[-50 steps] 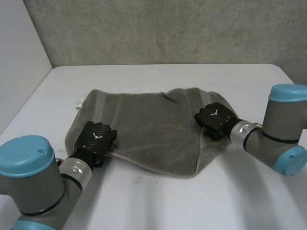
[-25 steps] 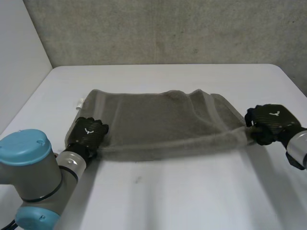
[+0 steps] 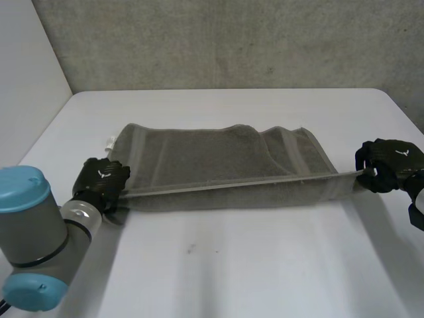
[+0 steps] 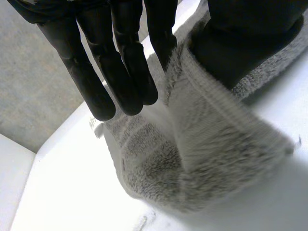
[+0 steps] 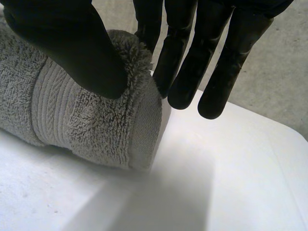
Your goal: Fold the towel.
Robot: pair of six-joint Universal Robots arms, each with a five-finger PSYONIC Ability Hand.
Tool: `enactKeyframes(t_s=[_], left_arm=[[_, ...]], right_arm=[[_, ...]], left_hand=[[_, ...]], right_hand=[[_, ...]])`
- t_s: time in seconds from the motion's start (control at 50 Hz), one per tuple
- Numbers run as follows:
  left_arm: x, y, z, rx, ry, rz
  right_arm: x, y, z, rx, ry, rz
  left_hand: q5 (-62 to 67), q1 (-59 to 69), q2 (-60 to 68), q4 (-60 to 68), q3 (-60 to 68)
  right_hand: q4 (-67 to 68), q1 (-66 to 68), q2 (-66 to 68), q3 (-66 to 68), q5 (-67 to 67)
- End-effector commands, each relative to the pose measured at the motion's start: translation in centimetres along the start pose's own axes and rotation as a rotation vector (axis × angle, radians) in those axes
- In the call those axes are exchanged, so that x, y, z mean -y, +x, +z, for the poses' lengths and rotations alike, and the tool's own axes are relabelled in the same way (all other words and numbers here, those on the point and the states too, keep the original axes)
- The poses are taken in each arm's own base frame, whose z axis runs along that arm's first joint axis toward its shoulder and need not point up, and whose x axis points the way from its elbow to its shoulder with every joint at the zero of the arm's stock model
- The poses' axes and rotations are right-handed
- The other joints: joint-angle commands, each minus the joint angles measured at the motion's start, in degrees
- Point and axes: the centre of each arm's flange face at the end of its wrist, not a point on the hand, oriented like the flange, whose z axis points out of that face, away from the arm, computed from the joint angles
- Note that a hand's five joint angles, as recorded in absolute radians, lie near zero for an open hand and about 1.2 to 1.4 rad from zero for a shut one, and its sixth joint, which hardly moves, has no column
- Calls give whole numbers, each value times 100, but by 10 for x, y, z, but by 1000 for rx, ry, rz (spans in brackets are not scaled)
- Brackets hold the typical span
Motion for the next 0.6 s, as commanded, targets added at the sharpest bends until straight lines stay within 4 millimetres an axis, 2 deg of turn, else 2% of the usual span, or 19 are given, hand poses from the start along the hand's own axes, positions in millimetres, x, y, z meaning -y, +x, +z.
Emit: enactKeyframes(t_s=[0.02,0.04,0.06,0.1,0.12,0.16,0.2,0.22,0.24,0.26,0.28,0.32,0.36,0.42,0.48,0.52,0.54,0.58,0.6], left_arm=[[29,-12,-25,4,33,9],[38,-17,-31,9,45,21],[38,-17,-31,9,45,21],[56,-27,-44,23,72,72],[56,-27,-44,23,72,72],[72,-36,-60,34,87,160],[78,-39,-68,26,82,214],[78,-39,-68,26,82,215],[81,-42,-75,11,65,269],[82,-42,-83,-18,41,321],[82,-42,-83,-18,41,321],[76,-36,-96,-115,-34,392],[72,-33,-101,-159,-68,403],[66,-30,-106,-222,-114,398],[55,-28,-109,-301,-190,365],[39,-26,-100,-346,-262,336],[39,-26,-100,-346,-263,336],[28,-23,-90,-374,-297,320],[28,-23,-90,-374,-297,320]], right_arm=[[15,-5,-8,11,31,-56],[24,-7,-14,8,46,-95],[24,-7,-14,8,46,-96],[33,-8,-19,6,52,-140],[40,-10,-25,5,46,-184],[46,-12,-32,8,23,-235],[57,-18,-49,22,-35,-353],[57,-18,-49,22,-36,-354],[60,-22,-58,35,-72,-410],[60,-22,-58,35,-72,-411],[61,-27,-67,58,-115,-464],[59,-30,-75,84,-166,-517],[51,-37,-90,144,-284,-604],[42,-45,-100,210,-368,-658],[30,-47,-102,238,-427,-671],[24,-46,-101,244,-453,-670],[24,-46,-101,244,-453,-670],[6,-45,-90,282,-527,-658],[6,-45,-89,283,-528,-658]], left_hand=[[1591,1567,1523,1529,1532],[1591,1567,1523,1529,1532],[1591,1567,1523,1529,1532],[1591,1567,1523,1529,1532],[1591,1567,1523,1529,1532],[1591,1567,1523,1529,1532],[1591,1567,1523,1529,1532],[1591,1567,1523,1529,1532],[1591,1567,1523,1529,1532],[1591,1567,1523,1529,1532],[1591,1567,1523,1529,1532],[1591,1567,1523,1529,1532],[1591,1567,1523,1529,1532],[1591,1567,1523,1529,1532],[1591,1567,1523,1529,1532],[1591,1567,1523,1529,1532],[1591,1567,1523,1529,1532],[1591,1567,1523,1529,1532],[1591,1567,1523,1529,1532]], right_hand=[[1168,2508,1260,1187,1415],[1168,2508,1260,1187,1415],[1168,2508,1260,1187,1415],[1168,2508,1260,1187,1415],[1168,2508,1260,1187,1415],[1168,2508,1260,1187,1415],[1168,2508,1260,1187,1415],[1168,2508,1260,1187,1415],[1168,2508,1260,1187,1415],[1168,2508,1260,1187,1415],[1168,2508,1260,1187,1415],[1168,2508,1260,1187,1415],[1168,2508,1260,1187,1415],[1168,2508,1260,1187,1415],[1168,2508,1260,1187,1415],[1168,2508,1260,1187,1415],[1168,2508,1260,1187,1415],[1168,2508,1260,1187,1415],[1168,2508,1260,1187,1415]])
